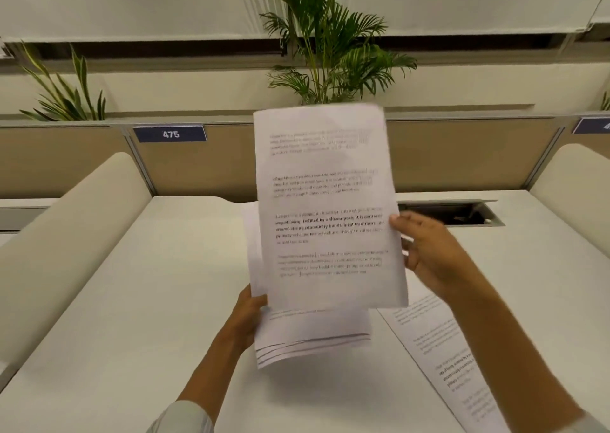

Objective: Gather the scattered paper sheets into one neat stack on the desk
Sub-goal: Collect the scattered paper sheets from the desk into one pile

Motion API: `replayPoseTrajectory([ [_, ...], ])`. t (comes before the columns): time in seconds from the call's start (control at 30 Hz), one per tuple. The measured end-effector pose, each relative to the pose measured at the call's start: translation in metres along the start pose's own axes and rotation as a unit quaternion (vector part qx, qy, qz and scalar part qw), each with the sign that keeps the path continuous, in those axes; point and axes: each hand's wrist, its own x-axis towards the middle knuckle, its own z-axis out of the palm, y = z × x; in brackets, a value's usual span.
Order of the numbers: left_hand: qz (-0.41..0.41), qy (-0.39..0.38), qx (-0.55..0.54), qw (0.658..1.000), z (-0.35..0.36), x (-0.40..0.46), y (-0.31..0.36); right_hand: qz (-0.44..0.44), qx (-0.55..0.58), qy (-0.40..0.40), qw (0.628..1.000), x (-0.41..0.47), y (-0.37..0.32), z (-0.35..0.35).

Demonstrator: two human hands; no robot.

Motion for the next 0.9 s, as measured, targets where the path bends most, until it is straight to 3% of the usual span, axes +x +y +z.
replayPoseTrajectory([
  [0.2, -0.003, -0.028, -0.005, 1.0, 0.01, -0.006, 0.004, 0.051, -0.161, 0.161, 0.972, 0.014, 0.099, -0.005],
  [0.43, -0.014, -0.005, -0.021, 1.0, 0.016, -0.009, 0.004, 0.02, -0.175, 0.243, 0.954, 0.017, 0.134, 0.003],
  [0.7, -0.033, -0.018, -0.023, 0.999, 0.022, -0.005, 0.001, -0.059, -0.203, 0.27, 0.939, 0.017, 0.148, 0.014],
  [0.9, -0.01, -0.01, -0.02, 1.0, 0.013, -0.002, -0.005, -0.029, -0.177, 0.219, 0.959, 0.021, 0.16, -0.014],
])
